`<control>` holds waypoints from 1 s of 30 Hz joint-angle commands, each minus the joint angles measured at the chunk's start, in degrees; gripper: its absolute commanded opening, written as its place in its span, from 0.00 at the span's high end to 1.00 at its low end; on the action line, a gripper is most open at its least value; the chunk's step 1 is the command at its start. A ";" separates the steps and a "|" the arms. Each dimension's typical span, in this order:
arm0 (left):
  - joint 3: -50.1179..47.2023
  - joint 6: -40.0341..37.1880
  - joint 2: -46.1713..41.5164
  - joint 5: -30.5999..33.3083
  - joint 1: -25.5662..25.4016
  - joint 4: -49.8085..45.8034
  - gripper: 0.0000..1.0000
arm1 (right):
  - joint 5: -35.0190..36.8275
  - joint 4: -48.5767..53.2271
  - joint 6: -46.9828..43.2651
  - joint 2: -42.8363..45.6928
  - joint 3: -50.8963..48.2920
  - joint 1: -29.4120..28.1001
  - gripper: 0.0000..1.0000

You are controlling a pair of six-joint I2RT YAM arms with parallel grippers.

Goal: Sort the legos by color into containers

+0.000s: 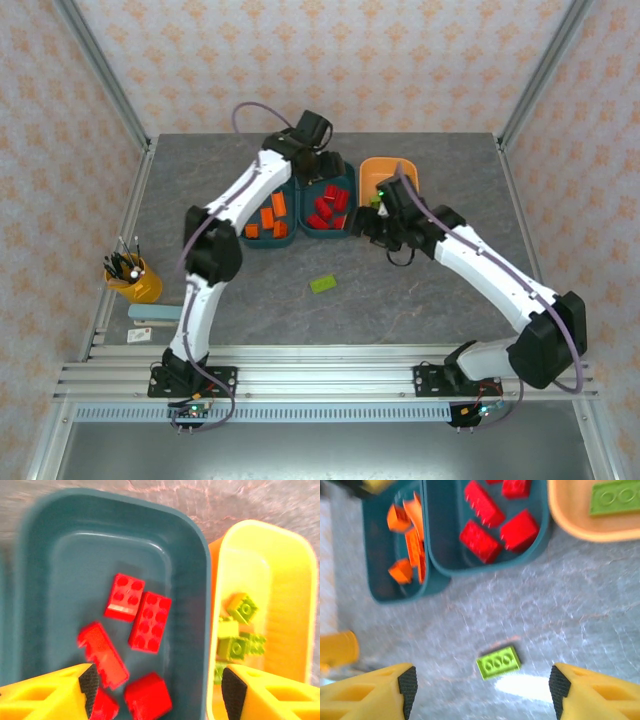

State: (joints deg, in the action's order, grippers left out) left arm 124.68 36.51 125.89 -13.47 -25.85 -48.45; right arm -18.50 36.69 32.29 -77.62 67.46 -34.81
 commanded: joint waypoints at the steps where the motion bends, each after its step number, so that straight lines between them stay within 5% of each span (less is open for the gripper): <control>1: -13.21 3.38 -14.59 6.80 -0.17 0.15 0.27 | 6.46 7.38 -7.14 -2.97 1.45 -5.65 0.27; 7: -44.90 9.03 -40.35 10.44 -0.44 2.54 0.24 | 9.88 11.65 -11.51 -14.61 5.75 -15.05 0.20; 15: -71.45 14.11 -69.25 9.08 -1.49 0.12 0.18 | 14.18 15.71 -11.15 -29.66 15.56 -20.25 0.09; 21: -78.69 17.26 -84.30 4.77 -1.56 -4.33 0.15 | 15.16 21.94 -11.35 -39.03 22.80 -20.28 0.06; 30: -78.41 18.02 -89.76 3.31 -1.66 -8.30 0.16 | 14.48 25.19 -10.57 -44.40 26.55 -19.19 0.09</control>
State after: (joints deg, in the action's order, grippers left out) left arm 46.68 53.56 36.36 -9.21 -27.03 -54.41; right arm -5.32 58.54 21.37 -121.05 91.79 -54.68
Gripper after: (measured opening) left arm 0.845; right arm 0.910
